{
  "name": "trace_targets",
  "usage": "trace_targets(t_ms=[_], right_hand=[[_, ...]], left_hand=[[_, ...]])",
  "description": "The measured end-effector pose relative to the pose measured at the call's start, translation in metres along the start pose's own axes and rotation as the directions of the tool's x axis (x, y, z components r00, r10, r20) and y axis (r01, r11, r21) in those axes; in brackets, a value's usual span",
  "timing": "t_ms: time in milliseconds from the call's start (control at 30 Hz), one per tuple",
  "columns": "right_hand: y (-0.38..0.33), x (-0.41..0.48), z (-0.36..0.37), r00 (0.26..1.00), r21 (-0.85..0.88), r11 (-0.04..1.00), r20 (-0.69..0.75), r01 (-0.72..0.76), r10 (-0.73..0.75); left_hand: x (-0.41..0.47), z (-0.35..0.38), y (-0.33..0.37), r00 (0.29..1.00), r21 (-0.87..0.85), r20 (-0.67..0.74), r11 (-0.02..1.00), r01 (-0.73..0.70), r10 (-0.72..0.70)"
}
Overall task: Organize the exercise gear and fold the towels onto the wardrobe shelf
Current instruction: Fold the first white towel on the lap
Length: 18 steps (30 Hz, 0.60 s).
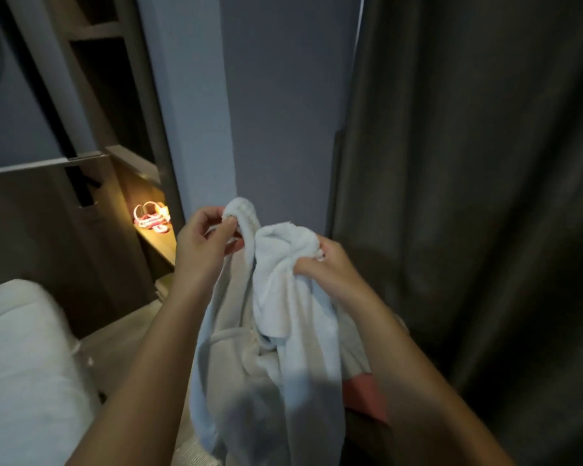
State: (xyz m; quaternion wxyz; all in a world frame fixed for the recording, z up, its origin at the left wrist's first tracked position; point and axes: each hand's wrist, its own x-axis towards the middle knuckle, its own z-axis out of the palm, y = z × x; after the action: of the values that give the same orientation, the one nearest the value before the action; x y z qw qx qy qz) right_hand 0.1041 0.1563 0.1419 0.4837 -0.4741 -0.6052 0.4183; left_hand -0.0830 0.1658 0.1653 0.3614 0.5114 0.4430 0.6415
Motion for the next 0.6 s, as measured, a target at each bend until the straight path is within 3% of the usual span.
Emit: trace_targets(t_ms=[400,600], right_hand=[[0.052,0.062,0.158,0.99,0.153,0.979,-0.015,-0.135,0.139],[0.067,0.108,0.194,0.978,0.142,0.968,0.038,-0.208,0.205]], left_hand=[[0.057,-0.137,-0.102,0.989,0.129,0.022,0.981,0.143,-0.147],[0.099,-0.176,-0.129,0.988,0.274,0.1,0.958,0.088,-0.119]])
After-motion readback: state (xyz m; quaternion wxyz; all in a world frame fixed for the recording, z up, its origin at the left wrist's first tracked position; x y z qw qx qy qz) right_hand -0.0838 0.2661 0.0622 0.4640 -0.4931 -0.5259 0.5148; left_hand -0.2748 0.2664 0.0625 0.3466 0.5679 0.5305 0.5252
